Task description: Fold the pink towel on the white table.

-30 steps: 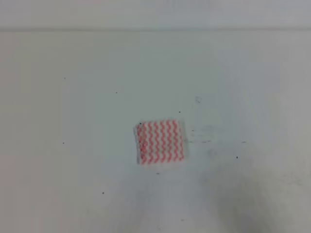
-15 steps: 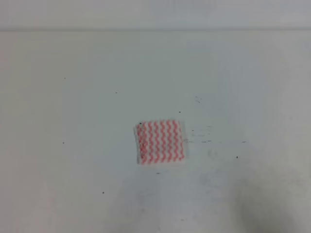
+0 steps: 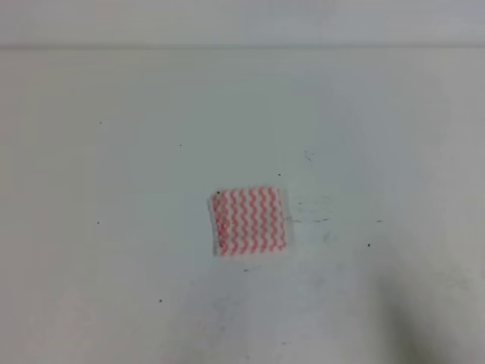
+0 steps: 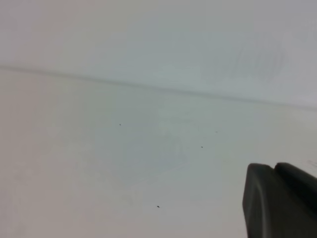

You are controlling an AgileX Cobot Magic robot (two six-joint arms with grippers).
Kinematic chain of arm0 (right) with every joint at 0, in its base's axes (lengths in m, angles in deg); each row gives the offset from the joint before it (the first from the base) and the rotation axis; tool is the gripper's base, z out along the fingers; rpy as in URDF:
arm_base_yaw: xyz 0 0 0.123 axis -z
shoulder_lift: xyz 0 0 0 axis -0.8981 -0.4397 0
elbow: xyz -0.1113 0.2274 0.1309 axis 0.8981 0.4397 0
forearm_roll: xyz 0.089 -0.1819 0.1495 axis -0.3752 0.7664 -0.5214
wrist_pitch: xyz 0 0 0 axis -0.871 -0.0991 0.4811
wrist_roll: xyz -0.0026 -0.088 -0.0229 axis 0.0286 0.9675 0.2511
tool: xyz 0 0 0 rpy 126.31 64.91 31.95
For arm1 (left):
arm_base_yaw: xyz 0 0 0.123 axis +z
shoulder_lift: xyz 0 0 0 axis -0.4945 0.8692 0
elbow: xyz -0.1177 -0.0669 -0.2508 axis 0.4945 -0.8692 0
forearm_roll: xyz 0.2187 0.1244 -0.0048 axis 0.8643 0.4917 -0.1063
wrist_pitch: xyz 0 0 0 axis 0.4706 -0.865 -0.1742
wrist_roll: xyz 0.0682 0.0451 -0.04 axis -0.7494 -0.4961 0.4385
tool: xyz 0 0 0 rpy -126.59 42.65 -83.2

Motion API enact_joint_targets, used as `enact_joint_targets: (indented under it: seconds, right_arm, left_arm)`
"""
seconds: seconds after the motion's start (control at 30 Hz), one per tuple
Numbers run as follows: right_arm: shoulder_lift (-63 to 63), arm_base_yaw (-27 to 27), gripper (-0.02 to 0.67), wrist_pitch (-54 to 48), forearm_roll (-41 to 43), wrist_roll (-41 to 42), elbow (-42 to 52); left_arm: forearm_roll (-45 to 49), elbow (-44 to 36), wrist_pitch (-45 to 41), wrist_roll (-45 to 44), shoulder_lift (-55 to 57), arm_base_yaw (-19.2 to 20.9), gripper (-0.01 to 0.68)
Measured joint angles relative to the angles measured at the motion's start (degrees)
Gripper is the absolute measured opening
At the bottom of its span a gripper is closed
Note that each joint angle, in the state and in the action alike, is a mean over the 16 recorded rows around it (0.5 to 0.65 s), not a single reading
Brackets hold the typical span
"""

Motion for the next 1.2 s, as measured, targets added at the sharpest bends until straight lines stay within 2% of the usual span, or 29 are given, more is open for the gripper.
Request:
enact_joint_targets:
  seconds: [0.23,0.37,0.67,1.2]
  right_arm:
    - [8.6,6.8,-0.018,-7.0,3.1,0.8,0.1]
    - [13.4,9.0,-0.018,-12.6,5.0,0.9,0.1]
    - [17.9,9.3,-0.018,-20.4,6.1,0.9,-0.2]
    - [17.9,9.3,-0.018,-21.0,6.2,0.9,-0.2]
  left_arm:
    - [0.1,-0.1,0.2,0.0,0.1,0.0,-0.005]
    - [0.1,-0.1,0.2,0.1,0.1,0.0,-0.005]
    - [0.1,-0.1,0.1,0.3,0.2,0.0,-0.005]
    - [-0.2,0.2,0.0,0.4,0.1,0.0,-0.005]
